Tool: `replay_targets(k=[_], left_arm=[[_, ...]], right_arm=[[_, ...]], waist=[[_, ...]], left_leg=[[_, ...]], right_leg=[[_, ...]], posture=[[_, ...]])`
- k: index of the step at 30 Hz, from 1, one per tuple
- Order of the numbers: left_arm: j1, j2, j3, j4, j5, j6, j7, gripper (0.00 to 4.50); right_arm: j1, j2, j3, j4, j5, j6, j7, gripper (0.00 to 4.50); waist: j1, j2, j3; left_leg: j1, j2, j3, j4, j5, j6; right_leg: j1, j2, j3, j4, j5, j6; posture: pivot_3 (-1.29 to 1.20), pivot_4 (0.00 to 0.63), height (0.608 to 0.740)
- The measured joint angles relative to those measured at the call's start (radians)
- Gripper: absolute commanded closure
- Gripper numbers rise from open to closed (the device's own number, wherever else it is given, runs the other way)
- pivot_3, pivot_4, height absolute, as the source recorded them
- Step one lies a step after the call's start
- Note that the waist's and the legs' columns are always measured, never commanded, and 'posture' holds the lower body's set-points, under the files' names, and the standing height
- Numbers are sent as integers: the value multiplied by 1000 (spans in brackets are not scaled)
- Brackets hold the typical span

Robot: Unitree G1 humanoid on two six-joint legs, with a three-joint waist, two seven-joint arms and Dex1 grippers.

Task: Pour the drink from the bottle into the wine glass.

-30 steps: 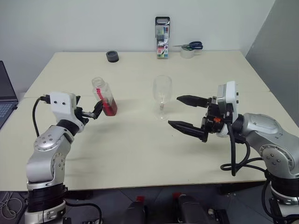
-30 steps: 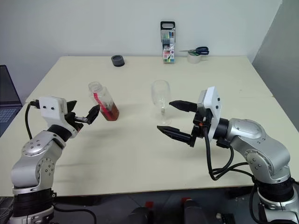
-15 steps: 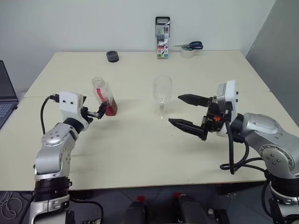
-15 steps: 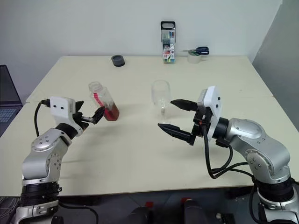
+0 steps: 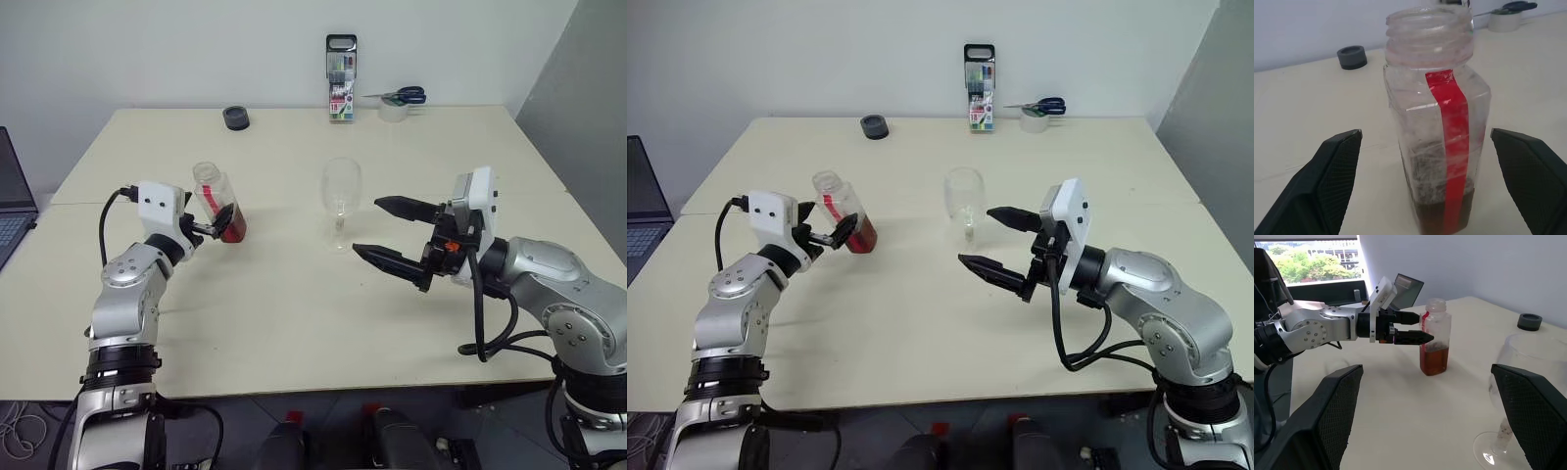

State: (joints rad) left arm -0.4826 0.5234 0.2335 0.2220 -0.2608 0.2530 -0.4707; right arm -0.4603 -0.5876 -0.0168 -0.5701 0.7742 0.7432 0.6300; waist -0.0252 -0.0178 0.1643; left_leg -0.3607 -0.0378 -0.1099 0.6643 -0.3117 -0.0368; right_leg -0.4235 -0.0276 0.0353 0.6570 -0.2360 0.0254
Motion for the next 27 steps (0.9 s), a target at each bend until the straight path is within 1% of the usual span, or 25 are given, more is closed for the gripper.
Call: replay_targets(k=[8,17,27], left_arm=[[-52,-21,-30,128,22,-80,-19,0],[-97,-37,-31,214,42,-136,2,0],[-100,-37,-31,306,49,-197,0,0]], right_arm=[[-4,-1,-2,-16,27,17,-17,33],[-28,-3,-3,-17,40,36,-48,33],[-44,2,-3,-26,70,56,-88,33]], waist=[[0,0,0],[0,0,0],[-1,0,0]], left_leg=[[-1,0,0,0,0,0],[-1,0,0,0,0,0],[-2,-1,0,0,0,0]], right_leg=[[-1,0,0,0,0,0],[-1,-1,0,1,0,0],[-2,-1,0,1,0,0]], posture=[[0,150,740],[0,150,740],[0,150,740]])
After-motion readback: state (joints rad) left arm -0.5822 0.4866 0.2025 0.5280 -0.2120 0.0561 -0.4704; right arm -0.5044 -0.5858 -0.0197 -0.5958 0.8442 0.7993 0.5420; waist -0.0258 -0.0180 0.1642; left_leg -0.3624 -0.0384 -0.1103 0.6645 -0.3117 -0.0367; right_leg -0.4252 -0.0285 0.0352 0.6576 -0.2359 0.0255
